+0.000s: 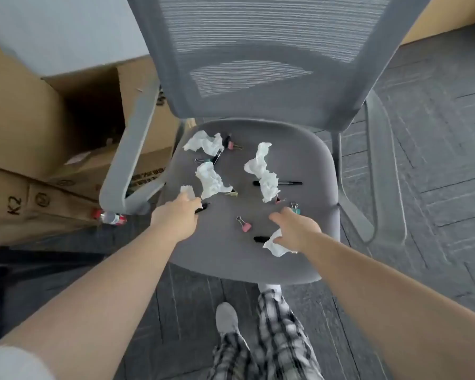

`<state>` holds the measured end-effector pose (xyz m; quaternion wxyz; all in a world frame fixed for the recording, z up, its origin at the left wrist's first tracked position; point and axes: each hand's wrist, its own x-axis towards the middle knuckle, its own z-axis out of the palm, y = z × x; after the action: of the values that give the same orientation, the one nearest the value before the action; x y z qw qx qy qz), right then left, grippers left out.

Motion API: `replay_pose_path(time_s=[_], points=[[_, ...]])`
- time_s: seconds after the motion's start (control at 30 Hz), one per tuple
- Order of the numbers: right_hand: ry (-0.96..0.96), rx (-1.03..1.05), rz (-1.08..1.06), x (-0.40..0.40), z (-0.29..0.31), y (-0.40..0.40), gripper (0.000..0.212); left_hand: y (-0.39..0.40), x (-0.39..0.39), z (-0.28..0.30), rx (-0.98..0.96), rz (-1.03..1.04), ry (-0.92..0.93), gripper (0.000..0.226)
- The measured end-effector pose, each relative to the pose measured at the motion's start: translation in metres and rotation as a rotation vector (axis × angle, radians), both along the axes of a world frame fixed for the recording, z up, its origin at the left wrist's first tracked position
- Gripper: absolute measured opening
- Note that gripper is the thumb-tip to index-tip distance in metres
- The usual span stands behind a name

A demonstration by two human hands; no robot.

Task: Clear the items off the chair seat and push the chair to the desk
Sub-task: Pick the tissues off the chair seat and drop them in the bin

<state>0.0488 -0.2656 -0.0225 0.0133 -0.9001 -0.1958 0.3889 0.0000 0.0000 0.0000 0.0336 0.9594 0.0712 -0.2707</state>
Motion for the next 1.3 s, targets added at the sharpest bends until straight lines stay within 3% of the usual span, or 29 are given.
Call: replay_pose_path(time_s=[0.23, 0.4, 0.47, 0.6, 0.73, 0.8, 0.9, 1.1, 1.23, 1.3], points=[[0.028, -0.129, 0.214, 0.019, -0.031, 0.000, 0.046, 0.000, 0.020, -0.050, 0.014, 0.185, 0.010, 0.042], [0.057, -0.130, 0.252, 0.028, -0.041, 0.001, 0.038, -0.003, 0.026, -0.069, -0.006, 0.250, 0.024, 0.057], [0.042, -0.069, 0.199, 0.032, -0.040, 0.003, 0.032, 0.001, 0.027, -0.076, -0.020, 0.252, 0.021, 0.052], [-0.048, 0.062, 0.058, 0.048, -0.028, 0.010, 0.019, 0.009, 0.030, -0.084, -0.034, 0.257, 0.029, 0.018], [-0.136, 0.099, -0.102, 0.068, -0.018, 0.022, 0.019, 0.012, 0.041, -0.067, 0.018, 0.222, -0.112, 0.007], [-0.129, 0.124, -0.200, 0.073, -0.018, 0.027, 0.031, 0.011, 0.044, -0.059, 0.028, 0.214, -0.238, 0.011], [-0.124, 0.141, -0.268, 0.077, -0.019, 0.028, 0.056, 0.001, 0.053, -0.058, -0.128, 0.257, -0.295, 0.013], [-0.128, 0.156, -0.609, 0.097, -0.034, 0.047, 0.032, -0.009, 0.082, -0.062, -0.196, 0.307, -0.224, 0.029], [-0.066, 0.028, -0.609, 0.103, -0.053, 0.051, 0.057, -0.017, 0.091, -0.076, -0.171, 0.333, -0.207, 0.056], [-0.052, -0.003, -0.586, 0.106, -0.060, 0.052, 0.051, -0.017, 0.096, -0.084, -0.170, 0.385, -0.154, 0.069]])
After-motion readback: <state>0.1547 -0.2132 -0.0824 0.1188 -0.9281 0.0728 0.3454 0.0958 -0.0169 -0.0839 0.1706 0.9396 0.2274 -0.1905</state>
